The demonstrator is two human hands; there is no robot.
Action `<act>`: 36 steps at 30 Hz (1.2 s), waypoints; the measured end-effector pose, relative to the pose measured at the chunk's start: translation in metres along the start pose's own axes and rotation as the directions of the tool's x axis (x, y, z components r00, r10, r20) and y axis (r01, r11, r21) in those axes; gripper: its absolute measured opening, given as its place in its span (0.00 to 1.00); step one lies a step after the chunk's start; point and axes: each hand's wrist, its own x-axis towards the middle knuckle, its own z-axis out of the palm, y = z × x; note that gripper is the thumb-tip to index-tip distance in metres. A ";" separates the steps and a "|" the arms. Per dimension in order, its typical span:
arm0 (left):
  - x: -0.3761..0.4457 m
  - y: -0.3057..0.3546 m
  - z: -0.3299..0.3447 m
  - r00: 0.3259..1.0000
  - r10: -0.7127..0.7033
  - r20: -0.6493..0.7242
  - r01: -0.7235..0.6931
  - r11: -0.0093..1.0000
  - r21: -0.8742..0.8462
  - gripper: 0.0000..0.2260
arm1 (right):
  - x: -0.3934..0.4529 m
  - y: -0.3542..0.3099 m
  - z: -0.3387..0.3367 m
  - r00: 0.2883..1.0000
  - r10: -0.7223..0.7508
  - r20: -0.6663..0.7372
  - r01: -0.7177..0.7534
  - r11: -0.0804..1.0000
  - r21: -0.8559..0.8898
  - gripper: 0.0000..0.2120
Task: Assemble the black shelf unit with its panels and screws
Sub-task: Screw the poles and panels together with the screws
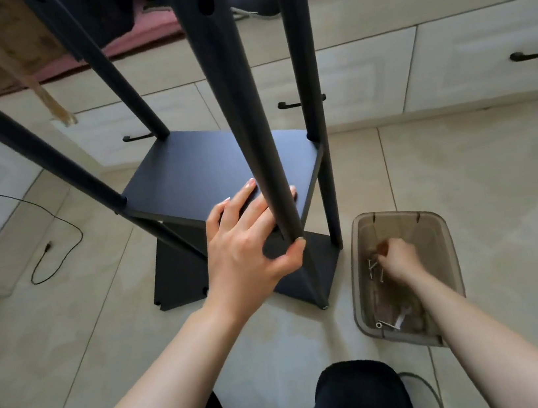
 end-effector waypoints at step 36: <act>0.004 0.005 0.002 1.000 -0.006 -0.026 0.006 1.000 -0.008 0.23 | 0.008 -0.002 0.012 0.991 -0.133 -0.027 0.114 0.921 -0.372 0.08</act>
